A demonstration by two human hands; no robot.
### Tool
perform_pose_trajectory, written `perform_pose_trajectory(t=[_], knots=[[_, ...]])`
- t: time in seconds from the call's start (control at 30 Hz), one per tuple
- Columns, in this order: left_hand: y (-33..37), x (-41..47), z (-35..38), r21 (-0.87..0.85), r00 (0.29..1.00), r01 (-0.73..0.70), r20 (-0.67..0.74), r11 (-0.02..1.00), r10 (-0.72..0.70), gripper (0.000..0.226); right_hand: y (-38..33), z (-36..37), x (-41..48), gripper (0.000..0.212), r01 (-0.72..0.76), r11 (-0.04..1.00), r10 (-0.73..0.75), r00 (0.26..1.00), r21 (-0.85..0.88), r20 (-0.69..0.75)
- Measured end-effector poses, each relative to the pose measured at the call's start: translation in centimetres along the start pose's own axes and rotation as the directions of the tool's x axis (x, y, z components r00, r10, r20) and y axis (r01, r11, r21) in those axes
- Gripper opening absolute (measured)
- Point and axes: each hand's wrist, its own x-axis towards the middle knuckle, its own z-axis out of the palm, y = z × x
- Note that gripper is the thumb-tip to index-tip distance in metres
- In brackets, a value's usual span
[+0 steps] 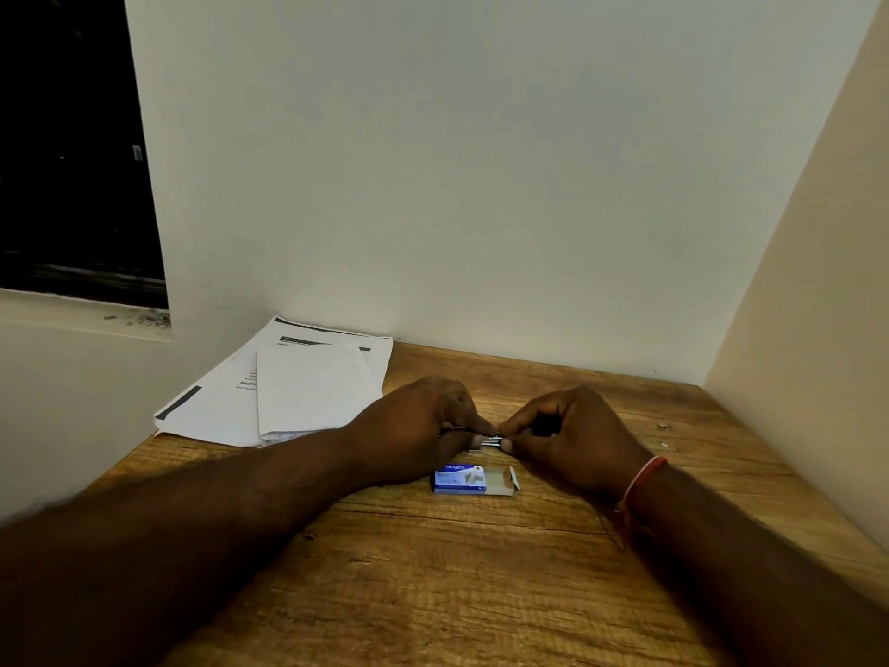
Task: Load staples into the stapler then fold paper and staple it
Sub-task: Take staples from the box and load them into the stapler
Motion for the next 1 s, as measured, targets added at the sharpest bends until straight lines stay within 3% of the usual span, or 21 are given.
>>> perform_pose_trajectory(t=[0.2, 0.27, 0.4, 0.53, 0.67, 1.0], knots=[[0.0, -0.7, -1.0, -0.012, 0.993, 0.063, -0.095, 0.998, -0.064, 0.029, 0.3, 0.1, 0.0, 0.015, 0.045, 0.999, -0.045, 0.999, 0.004, -0.007], [-0.3, -1.0, -1.8, 0.009, 0.992, 0.097, -0.081, 0.995, -0.096, 0.027, 0.3, 0.1, 0.0, 0.02, 0.08, 0.994, -0.081, 0.997, -0.07, -0.01], [-1.1, -1.7, -3.1, 0.044, 0.989, 0.139, 0.034, 0.989, -0.141, 0.025, -0.1, 0.4, 0.2, 0.017, 0.293, 0.921, -0.29, 0.956, -0.258, 0.05], [-0.9, -1.6, -3.2, 0.07, 0.99, 0.136, 0.034, 0.988, -0.138, 0.027, -0.1, 1.4, 0.0, 0.022, 0.4, 0.847, -0.385, 0.916, -0.35, 0.115], [-0.5, -1.5, -3.1, 0.083, 0.993, 0.114, 0.028, 0.99, -0.116, 0.029, -0.3, 1.3, 0.2, 0.025, 0.374, 0.846, -0.338, 0.927, -0.38, 0.161], [-0.3, -1.7, -3.4, 0.074, 0.989, 0.137, 0.044, 0.988, -0.14, 0.032, -0.5, 0.7, 0.3, 0.018, 0.305, 0.889, -0.282, 0.952, -0.341, 0.116]])
